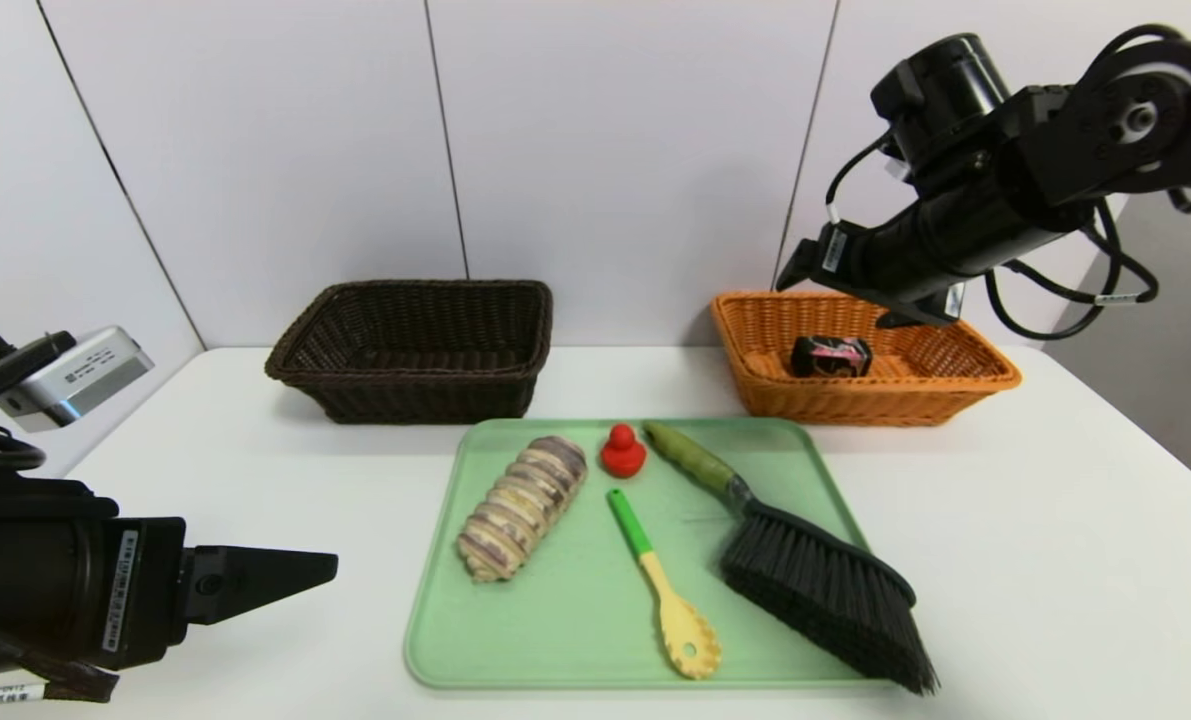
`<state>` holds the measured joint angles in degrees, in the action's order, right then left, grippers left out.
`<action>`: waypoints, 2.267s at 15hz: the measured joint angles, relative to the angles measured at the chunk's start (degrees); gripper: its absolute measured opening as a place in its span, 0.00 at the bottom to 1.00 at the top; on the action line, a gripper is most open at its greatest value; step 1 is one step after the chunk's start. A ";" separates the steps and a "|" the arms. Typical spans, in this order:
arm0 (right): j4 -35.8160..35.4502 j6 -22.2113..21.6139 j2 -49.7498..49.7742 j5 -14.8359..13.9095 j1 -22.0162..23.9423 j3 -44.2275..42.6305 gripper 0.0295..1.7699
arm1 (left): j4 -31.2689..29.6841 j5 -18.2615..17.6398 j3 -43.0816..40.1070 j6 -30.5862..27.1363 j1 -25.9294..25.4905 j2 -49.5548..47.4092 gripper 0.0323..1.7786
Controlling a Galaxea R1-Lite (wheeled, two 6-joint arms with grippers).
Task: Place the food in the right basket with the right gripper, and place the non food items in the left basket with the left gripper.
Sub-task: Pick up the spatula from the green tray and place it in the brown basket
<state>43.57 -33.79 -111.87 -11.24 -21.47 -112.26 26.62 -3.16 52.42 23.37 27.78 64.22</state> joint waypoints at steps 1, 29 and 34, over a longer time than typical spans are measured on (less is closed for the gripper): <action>2.88 0.55 1.84 0.20 -1.99 0.11 0.94 | -0.20 -0.04 -0.05 0.09 0.00 -0.33 0.95; 11.03 7.73 7.98 -0.48 -28.11 14.19 0.96 | 3.91 1.58 4.88 0.79 8.81 1.40 0.95; 11.36 10.53 -1.44 2.56 -26.99 8.40 0.96 | 4.44 1.60 4.83 0.77 8.77 0.69 0.95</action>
<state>54.93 -23.26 -113.31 -8.68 -48.46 -103.86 31.06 -1.56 57.25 24.14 36.55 64.91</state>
